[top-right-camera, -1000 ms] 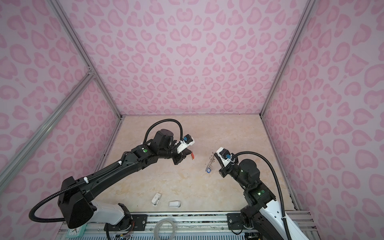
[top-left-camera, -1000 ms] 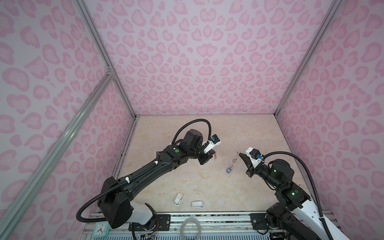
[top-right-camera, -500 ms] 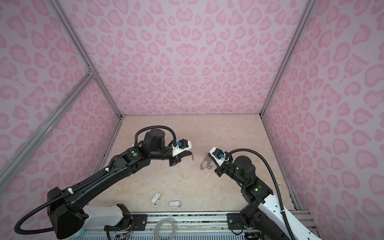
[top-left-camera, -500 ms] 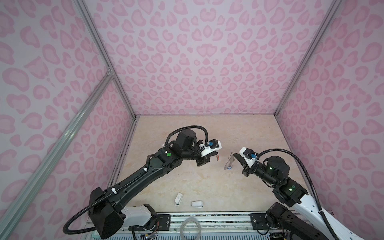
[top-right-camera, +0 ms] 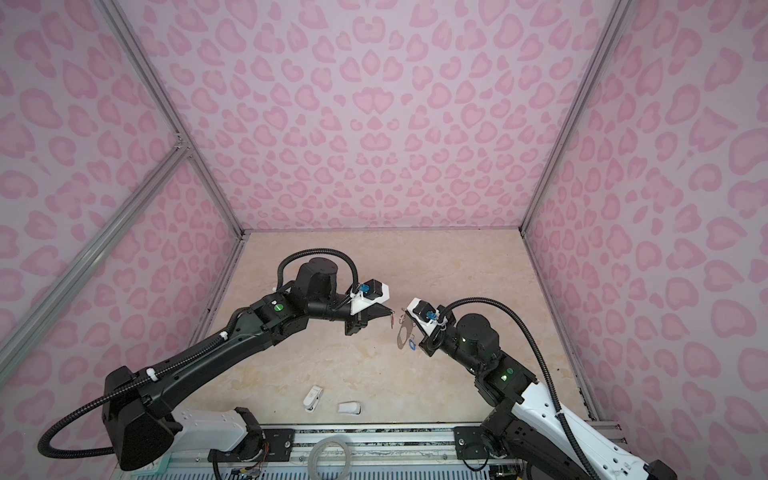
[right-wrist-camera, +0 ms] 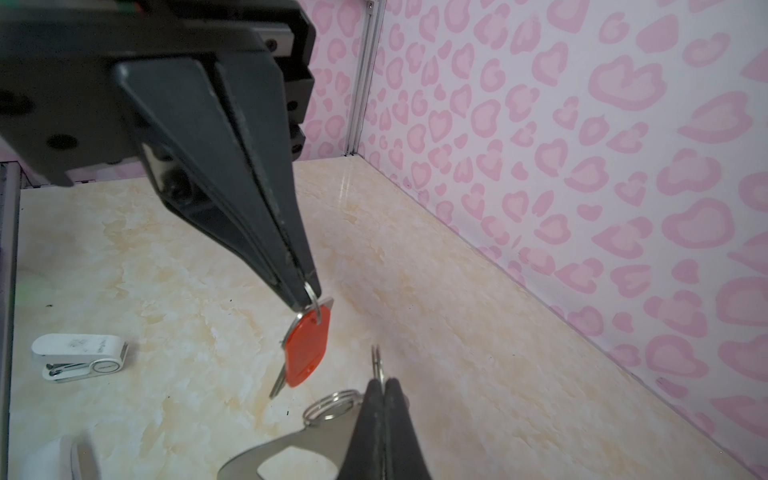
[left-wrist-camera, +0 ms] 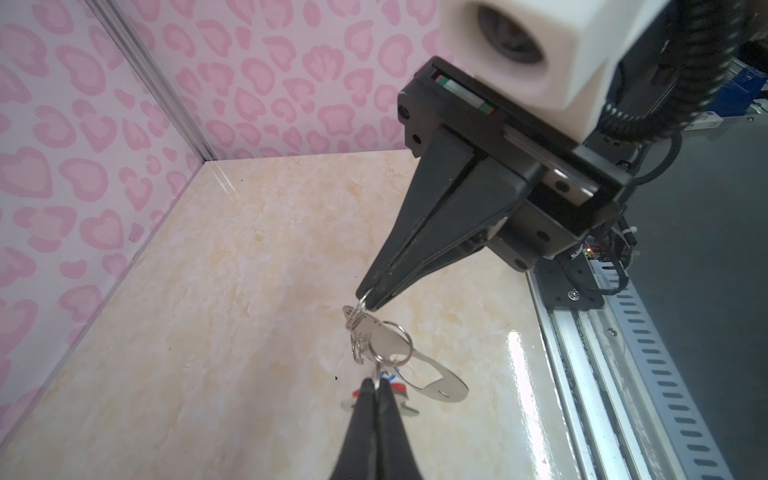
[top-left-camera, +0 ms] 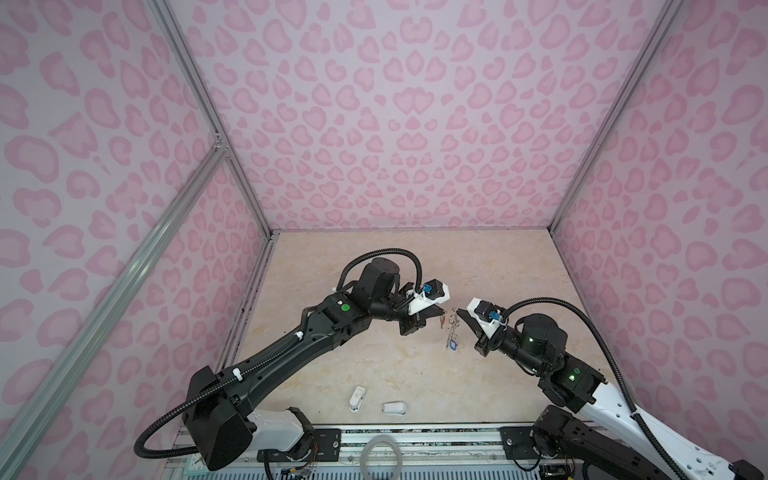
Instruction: Put the keys on the keyring
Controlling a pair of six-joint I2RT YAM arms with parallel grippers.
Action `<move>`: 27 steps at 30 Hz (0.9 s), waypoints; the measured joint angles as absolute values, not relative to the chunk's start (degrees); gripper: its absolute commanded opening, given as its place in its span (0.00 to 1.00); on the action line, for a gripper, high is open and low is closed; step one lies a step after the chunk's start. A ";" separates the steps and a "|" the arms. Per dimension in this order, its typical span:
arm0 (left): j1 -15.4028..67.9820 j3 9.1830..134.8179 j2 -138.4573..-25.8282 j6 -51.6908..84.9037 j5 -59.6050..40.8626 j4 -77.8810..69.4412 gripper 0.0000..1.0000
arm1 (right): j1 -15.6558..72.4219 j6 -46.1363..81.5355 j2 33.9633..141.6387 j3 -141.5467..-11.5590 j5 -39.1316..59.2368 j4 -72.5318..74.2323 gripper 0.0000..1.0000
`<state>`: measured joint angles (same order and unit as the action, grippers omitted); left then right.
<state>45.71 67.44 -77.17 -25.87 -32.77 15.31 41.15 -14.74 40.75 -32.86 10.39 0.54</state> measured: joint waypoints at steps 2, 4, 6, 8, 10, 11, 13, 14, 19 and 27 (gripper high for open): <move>46.39 68.03 -77.52 -25.85 -31.79 15.31 0.03 | 41.43 -14.72 41.04 -33.04 10.15 0.51 0.00; 46.98 68.53 -77.82 -25.45 -30.89 15.29 0.03 | 41.74 -14.70 41.32 -33.19 9.89 0.62 0.00; 47.42 68.79 -78.06 -25.15 -29.89 15.35 0.03 | 42.00 -14.66 41.56 -33.21 9.41 0.69 0.00; 47.92 69.38 -78.54 -24.97 -28.47 15.49 0.03 | 42.28 -14.61 41.76 -33.21 8.95 0.82 0.00; 48.14 69.95 -79.11 -24.36 -27.49 15.81 0.03 | 42.44 -14.59 41.89 -33.21 9.02 0.97 0.00; 48.31 70.22 -79.35 -24.27 -26.74 16.16 0.03 | 42.52 -14.59 41.93 -33.21 9.02 0.99 0.00; 48.40 70.57 -79.75 -23.92 -25.82 16.84 0.03 | 42.65 -14.59 42.11 -33.21 8.97 1.02 0.00; 48.51 70.72 -79.94 -23.66 -25.36 17.12 0.03 | 42.70 -14.59 42.15 -33.21 8.99 0.99 0.00; 48.75 71.35 -80.75 -22.63 -23.92 17.93 0.03 | 42.85 -14.57 42.22 -33.19 8.60 1.32 0.00; 49.45 72.01 -81.21 -22.57 -23.55 18.35 0.03 | 42.98 -14.57 42.52 -33.34 8.36 1.02 0.00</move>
<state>49.45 72.01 -81.21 -22.57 -23.55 18.35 42.98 -14.57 42.52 -33.34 8.36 1.02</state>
